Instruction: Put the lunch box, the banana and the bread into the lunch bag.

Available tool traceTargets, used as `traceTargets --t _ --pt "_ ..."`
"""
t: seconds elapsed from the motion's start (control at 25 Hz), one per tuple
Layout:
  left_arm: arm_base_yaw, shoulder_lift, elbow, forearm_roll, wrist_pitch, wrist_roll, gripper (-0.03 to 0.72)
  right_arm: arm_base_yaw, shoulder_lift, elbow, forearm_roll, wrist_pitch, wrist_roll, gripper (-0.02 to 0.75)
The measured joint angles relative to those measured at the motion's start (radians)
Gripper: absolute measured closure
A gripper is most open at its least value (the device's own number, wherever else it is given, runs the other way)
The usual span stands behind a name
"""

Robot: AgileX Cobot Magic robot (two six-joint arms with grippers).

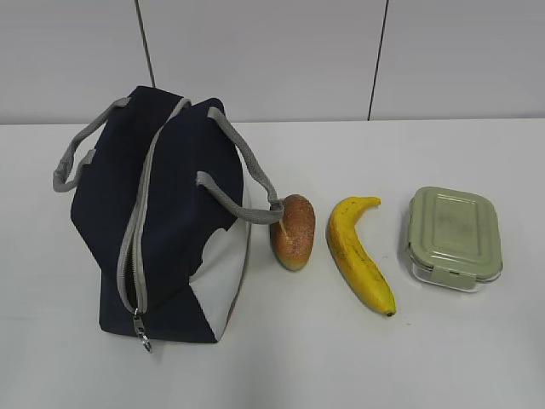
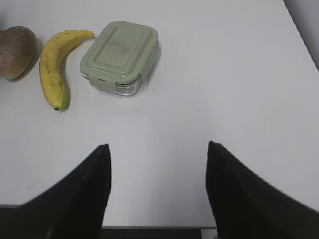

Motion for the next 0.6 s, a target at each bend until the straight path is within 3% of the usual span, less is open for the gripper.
traceTargets --t 0.6 --pt "0.000 0.058 -0.005 0.009 -0.003 0.000 0.454 0.000 0.000 0.000 0.000 0.000 0.000 0.287"
